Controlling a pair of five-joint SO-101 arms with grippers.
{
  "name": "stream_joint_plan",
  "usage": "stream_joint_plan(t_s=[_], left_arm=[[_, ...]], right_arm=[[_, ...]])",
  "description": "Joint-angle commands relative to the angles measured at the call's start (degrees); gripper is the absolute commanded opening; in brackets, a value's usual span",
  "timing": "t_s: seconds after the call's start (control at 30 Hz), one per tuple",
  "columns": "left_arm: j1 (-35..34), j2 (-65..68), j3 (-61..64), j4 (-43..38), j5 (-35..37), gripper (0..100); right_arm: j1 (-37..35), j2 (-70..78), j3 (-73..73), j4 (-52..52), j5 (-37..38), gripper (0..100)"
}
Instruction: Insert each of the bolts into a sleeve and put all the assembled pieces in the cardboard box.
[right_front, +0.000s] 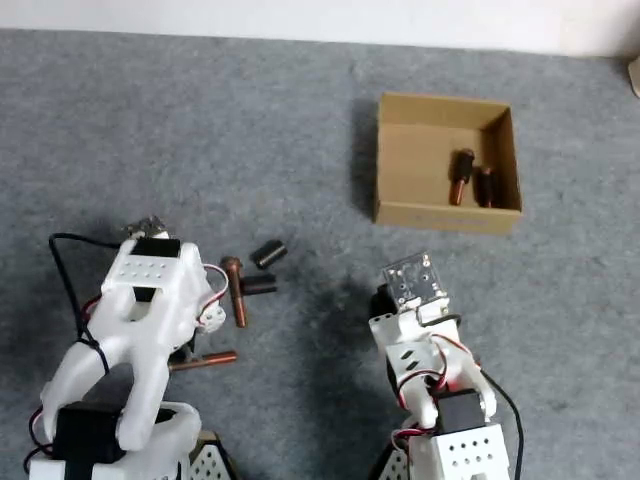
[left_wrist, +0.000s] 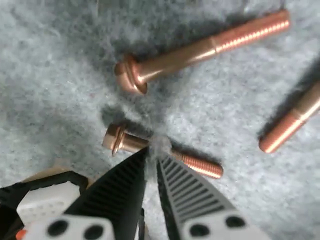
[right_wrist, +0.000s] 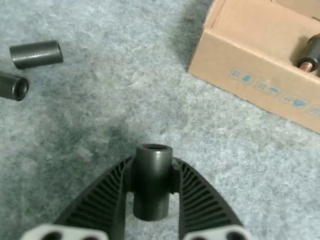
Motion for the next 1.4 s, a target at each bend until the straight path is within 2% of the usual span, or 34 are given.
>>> stream_joint_plan(t_s=[0.0,0.1,0.27,0.43,0.8,0.9,1.13,1.37], left_arm=[[-0.2,-0.4,0.0,-0.2,0.4,1],[2.6,-0.4,0.1,-0.1,0.4,8],[9.9,-0.4,2.4,0.2,0.4,31],[11.1,-0.4,2.5,0.0,0.5,43],[10.8,-0.4,2.7,-0.1,0.5,35],[10.6,-0.3,3.1,-0.4,2.8,34],[5.3,-0.3,10.2,-13.6,5.0,34],[4.9,-0.3,11.4,-14.5,5.0,34]], right_arm=[[0.7,0.2,3.4,-2.1,-0.1,0.5],[0.7,0.2,3.4,-2.2,-0.1,0.5],[0.7,0.2,3.4,-2.2,-0.1,0.5],[0.7,0.2,3.4,-2.8,-0.1,0.5],[0.8,0.2,3.4,-3.2,-0.1,0.5],[0.8,0.2,3.4,-3.2,-0.1,0.5],[0.8,0.2,3.4,-3.2,-0.1,0.5],[0.8,0.2,3.4,-3.2,-0.1,0.5]])
